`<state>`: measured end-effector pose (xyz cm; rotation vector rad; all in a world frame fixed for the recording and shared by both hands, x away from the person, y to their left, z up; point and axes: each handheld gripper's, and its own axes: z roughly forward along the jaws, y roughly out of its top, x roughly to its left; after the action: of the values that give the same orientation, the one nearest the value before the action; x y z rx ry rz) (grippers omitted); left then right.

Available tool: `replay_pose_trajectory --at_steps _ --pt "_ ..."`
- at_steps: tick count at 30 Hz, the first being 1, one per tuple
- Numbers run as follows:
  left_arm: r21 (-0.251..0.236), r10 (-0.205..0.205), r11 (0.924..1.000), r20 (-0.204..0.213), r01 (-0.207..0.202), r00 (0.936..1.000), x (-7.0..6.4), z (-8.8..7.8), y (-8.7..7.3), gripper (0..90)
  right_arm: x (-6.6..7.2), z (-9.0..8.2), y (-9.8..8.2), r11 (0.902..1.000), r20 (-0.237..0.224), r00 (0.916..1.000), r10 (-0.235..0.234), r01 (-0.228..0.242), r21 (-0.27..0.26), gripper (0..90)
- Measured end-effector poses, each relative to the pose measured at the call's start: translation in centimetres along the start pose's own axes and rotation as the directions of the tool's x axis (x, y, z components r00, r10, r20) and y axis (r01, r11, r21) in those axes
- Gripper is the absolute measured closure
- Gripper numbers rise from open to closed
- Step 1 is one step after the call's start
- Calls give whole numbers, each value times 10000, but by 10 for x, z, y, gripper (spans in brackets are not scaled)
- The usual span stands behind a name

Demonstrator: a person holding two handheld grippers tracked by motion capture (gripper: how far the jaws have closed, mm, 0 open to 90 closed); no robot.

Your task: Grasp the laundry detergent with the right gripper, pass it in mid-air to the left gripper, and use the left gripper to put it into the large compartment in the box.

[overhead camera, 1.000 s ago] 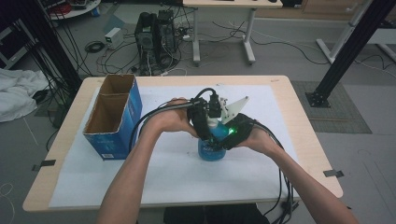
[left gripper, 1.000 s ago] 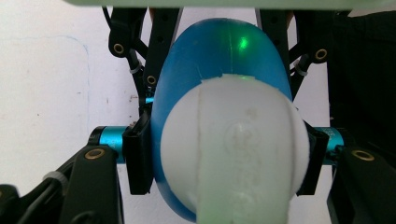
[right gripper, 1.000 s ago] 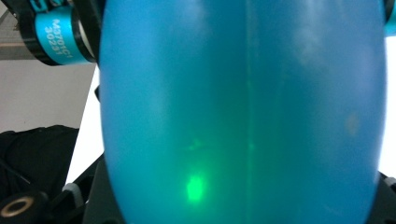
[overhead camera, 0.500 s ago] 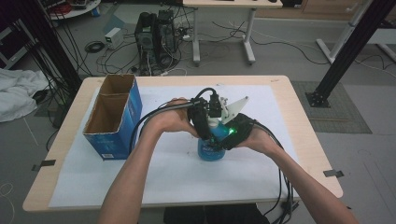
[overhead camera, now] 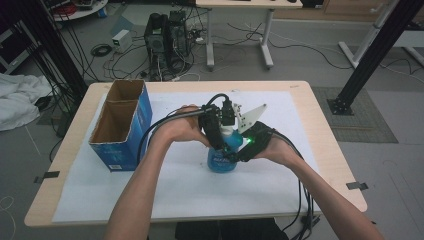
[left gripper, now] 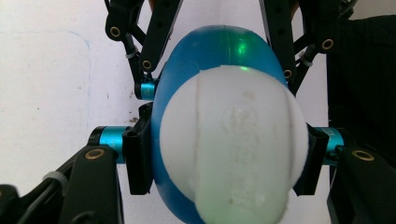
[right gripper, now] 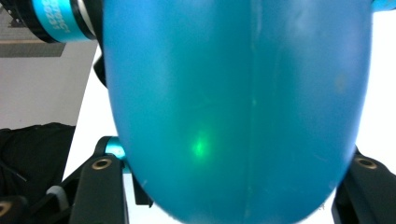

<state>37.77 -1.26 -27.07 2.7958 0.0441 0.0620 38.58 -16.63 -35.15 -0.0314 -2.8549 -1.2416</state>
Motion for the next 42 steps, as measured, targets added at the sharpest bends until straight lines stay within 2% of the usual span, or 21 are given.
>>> replay_pose_trajectory --at_steps 4,5,10,11,15,17,21,26,29,30,34,35,36,38,41,42 --pt "-23 89 10000 -20 -89 10000 0 -1 0 382 0 1 0 10000 -31 10000 -31 31 -39 337" --pt "-27 105 9999 -14 -105 9999 0 -1 0 382 -2 1 0 9995 228 9994 -251 255 -191 326" --pt "-62 64 10000 21 -64 10000 -1 -1 0 382 -1 1 0 9997 146 9998 -111 115 -224 317" --pt "-36 59 10000 3 -59 10000 -1 -1 0 382 0 1 -1 9999 -31 10000 24 -25 -103 311" --pt "-22 -5 10000 9 5 10000 -1 -1 -1 382 -2 0 -1 9997 66 10000 -43 45 -250 268" --pt "-6 99 10000 -25 -99 9999 0 -2 -1 382 1 0 -1 9990 20 9992 399 -399 -186 257" --pt "-30 22 10000 -44 -22 10000 -1 -2 -1 382 1 2 -1 9987 119 9989 456 -453 -242 231" --pt "-65 33 10000 -40 -33 10000 0 -4 -2 382 1 1 -1 9979 -45 9986 536 -537 -347 228" --pt "-7 41 10000 -19 -41 10000 0 -5 -2 382 3 1 -1 9988 89 9992 400 -398 -281 226" --pt "22 -7 10000 -10 7 10000 0 -5 -2 382 5 0 -1 9979 -97 9979 635 -636 -99 225" --pt "50 -93 9999 -63 93 9999 -1 -8 -3 382 7 -3 0 9980 -118 9981 611 -613 -143 225" --pt "66 -105 9999 -82 106 9999 -1 -9 -3 382 5 -4 -1 9998 -120 9997 196 -195 30 224" --pt "94 -161 9998 -83 162 9998 -1 -11 -4 382 7 -5 -1 9985 -85 9985 542 -543 -94 224" --pt "86 -201 9998 -121 202 9997 -1 -13 -5 382 8 -6 -2 9978 98 9977 664 -664 -46 207" --pt "108 -261 9996 -165 263 9995 0 -19 -8 382 7 -11 -5 9984 450 9975 553 -556 37 199" --pt "120 -329 9994 -197 331 9993 0 -21 -10 382 7 -14 -6 9978 514 9968 616 -626 195 117"
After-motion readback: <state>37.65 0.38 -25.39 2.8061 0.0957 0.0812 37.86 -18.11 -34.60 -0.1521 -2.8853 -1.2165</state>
